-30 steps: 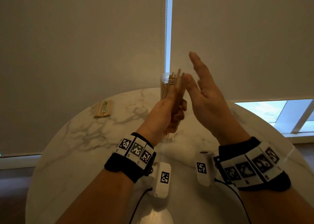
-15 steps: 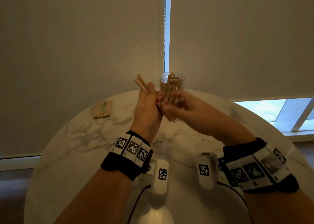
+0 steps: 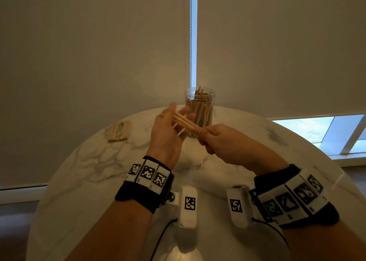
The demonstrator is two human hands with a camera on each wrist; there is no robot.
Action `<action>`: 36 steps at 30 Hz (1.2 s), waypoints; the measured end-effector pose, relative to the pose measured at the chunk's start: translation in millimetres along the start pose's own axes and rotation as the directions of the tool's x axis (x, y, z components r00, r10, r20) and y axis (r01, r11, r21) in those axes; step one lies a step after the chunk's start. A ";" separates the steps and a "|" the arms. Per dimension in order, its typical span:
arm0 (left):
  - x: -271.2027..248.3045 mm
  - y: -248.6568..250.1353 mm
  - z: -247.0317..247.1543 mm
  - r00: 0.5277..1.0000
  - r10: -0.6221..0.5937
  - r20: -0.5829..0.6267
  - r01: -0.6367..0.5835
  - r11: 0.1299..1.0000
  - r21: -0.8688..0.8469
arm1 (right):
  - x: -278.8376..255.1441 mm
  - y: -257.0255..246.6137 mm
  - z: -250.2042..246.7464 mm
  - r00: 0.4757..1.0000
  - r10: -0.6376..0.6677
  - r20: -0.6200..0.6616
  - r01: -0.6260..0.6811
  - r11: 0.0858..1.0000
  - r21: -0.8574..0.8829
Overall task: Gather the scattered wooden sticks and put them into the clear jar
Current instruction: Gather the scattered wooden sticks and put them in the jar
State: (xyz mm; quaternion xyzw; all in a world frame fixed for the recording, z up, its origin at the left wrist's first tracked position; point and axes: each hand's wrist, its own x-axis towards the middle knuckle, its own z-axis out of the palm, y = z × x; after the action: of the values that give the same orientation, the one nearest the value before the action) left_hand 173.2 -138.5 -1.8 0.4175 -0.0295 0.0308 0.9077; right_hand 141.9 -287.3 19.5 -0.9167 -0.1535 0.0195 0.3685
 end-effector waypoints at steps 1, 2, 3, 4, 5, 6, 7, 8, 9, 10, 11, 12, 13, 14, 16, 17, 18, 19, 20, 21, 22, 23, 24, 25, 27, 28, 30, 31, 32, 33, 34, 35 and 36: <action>3.3 3.0 -4.7 0.999 -0.002 -0.037 0.000 0.999 -0.047 | -0.7 1.3 -1.1 1.000 0.012 0.022 -0.012 0.999 -0.031; 5.2 5.5 -8.3 0.999 -0.010 -0.038 0.007 0.997 -0.070 | -1.2 1.8 -1.0 0.999 0.018 0.042 -0.016 0.998 -0.059; 6.0 6.2 -11.1 1.000 -0.019 -0.023 0.017 0.998 -0.067 | -1.7 1.6 -0.1 0.998 0.019 0.061 -0.014 0.997 -0.074; 5.7 5.9 -12.4 1.000 -0.022 -0.006 0.022 0.999 -0.043 | -1.9 1.0 0.9 0.997 0.019 0.076 -0.013 0.997 -0.076; 6.1 4.2 -12.3 1.000 -0.020 -0.004 0.020 1.000 -0.013 | -2.1 0.5 1.6 0.996 0.020 0.084 -0.014 0.997 -0.070; 5.7 2.5 -11.5 1.000 -0.015 -0.003 0.015 1.000 0.011 | -2.4 0.1 2.0 0.996 0.025 0.084 -0.020 0.998 -0.059; 5.0 0.8 -10.5 1.000 -0.011 0.003 0.011 0.999 0.030 | -2.5 -0.1 2.1 0.997 0.029 0.075 -0.025 0.999 -0.047; 4.5 -0.4 -9.2 1.000 -0.009 0.018 0.008 0.999 0.044 | -2.8 0.1 1.7 0.998 0.030 0.057 -0.028 0.999 -0.037; 3.6 -1.0 -7.7 0.999 -0.008 0.035 0.006 0.998 0.057 | -2.5 0.3 1.3 0.999 0.028 0.030 -0.027 0.999 -0.033; 3.0 -1.4 -6.6 0.999 -0.007 0.053 0.003 0.998 0.069 | -1.9 1.0 0.9 1.000 0.023 -0.005 -0.023 0.999 -0.032; 3.2 -1.8 -5.9 0.998 -0.006 0.068 0.001 0.997 0.077 | -1.3 1.8 0.4 0.999 0.016 -0.045 -0.018 0.999 -0.031; 3.2 -2.3 -5.5 0.997 -0.004 0.079 -0.003 0.997 0.083 | -0.7 2.6 0.3 0.997 0.012 -0.080 -0.013 1.000 -0.021; 2.9 -3.1 -5.4 0.996 -0.002 0.087 -0.006 0.996 0.087 | -0.2 3.4 0.1 0.994 0.005 -0.110 -0.006 1.000 -0.009; 3.1 -4.8 -5.4 0.996 0.001 0.091 -0.011 0.995 0.100 | -0.2 4.3 -0.1 0.991 -0.003 -0.134 0.003 1.000 0.002; 4.3 -8.3 -6.2 0.997 0.015 0.081 -0.025 0.993 0.119 | -0.6 5.7 -1.7 0.985 -0.021 -0.173 0.025 0.999 0.019; 4.6 -8.9 -6.3 0.998 0.019 0.059 -0.027 0.992 0.125 | -0.5 6.1 -3.0 0.981 -0.031 -0.189 0.037 0.999 0.030; 5.4 -9.0 -7.0 0.999 0.024 0.022 -0.027 0.988 0.151 | -0.8 7.1 -4.5 0.979 -0.039 -0.201 0.049 0.998 0.044; 6.3 -8.0 -8.0 0.999 0.035 -0.022 -0.030 0.978 0.207 | -0.5 7.6 -5.7 0.977 -0.045 -0.206 0.059 0.996 0.062; 6.7 -5.9 -8.7 0.996 0.053 -0.067 -0.031 0.955 0.296 | -0.5 8.3 -7.2 0.977 -0.048 -0.209 0.067 0.994 0.085; 6.7 -3.6 -9.3 0.993 0.067 -0.100 -0.023 0.921 0.389 | -0.8 8.8 -8.5 0.977 -0.049 -0.207 0.074 0.991 0.112; 6.0 -1.9 -10.2 0.991 0.068 -0.112 -0.007 0.881 0.473 | -1.1 9.3 -9.5 0.979 -0.048 -0.199 0.077 0.987 0.139; 6.0 -1.3 -11.8 0.994 0.049 -0.100 0.012 0.843 0.538 | -1.5 9.8 -10.2 0.981 -0.049 -0.190 0.080 0.984 0.159; 5.2 -1.1 -12.2 0.997 0.018 -0.073 0.028 0.809 0.587 | -1.6 10.4 -10.4 0.982 -0.051 -0.182 0.082 0.982 0.167; 4.8 -2.3 -12.5 0.999 -0.013 -0.042 0.036 0.776 0.630 | -1.5 11.4 -10.7 0.982 -0.054 -0.179 0.085 0.982 0.166; 3.8 -5.7 -13.9 0.998 -0.064 -0.005 0.048 0.703 0.710 | -0.6 13.9 -11.6 0.982 -0.060 -0.177 0.087 0.984 0.152; 3.3 -5.7 -14.4 0.996 -0.088 -0.003 0.061 0.668 0.742 | -0.4 15.1 -12.2 0.983 -0.061 -0.175 0.087 0.985 0.146; 2.7 -3.5 -15.9 0.989 -0.148 -0.012 0.102 0.619 0.778 | 0.0 17.8 -13.1 0.984 -0.056 -0.167 0.080 0.986 0.146; 2.9 -2.1 -16.6 0.982 -0.190 -0.017 0.132 0.612 0.780 | -0.1 18.6 -13.6 0.985 -0.055 -0.166 0.080 0.986 0.145; 2.5 -0.3 -17.0 0.972 -0.234 -0.016 0.162 0.621 0.767 | -0.2 19.1 -13.9 0.984 -0.058 -0.167 0.082 0.987 0.139; 2.5 0.9 -17.8 0.963 -0.270 -0.008 0.188 0.649 0.737 | 0.0 19.3 -14.0 0.984 -0.065 -0.169 0.087 0.988 0.128; 2.4 1.5 -18.1 0.957 -0.289 0.007 0.206 0.699 0.684 | 0.8 19.4 -13.2 0.983 -0.074 -0.170 0.094 0.989 0.114; 3.1 1.2 -18.8 0.957 -0.289 0.022 0.214 0.758 0.616 | 1.8 19.6 -12.4 0.982 -0.084 -0.168 0.101 0.990 0.094; 4.3 0.3 -19.7 0.961 -0.273 0.033 0.209 0.804 0.556 | 3.0 20.1 -11.2 0.982 -0.095 -0.164 0.108 0.992 0.070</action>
State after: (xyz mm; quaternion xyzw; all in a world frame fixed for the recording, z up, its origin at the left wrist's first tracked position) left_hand 178.0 -123.2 -14.0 0.6606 -0.0166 -0.1010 0.7437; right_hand 151.8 -307.6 14.2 -0.8911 -0.1688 -0.0673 0.4158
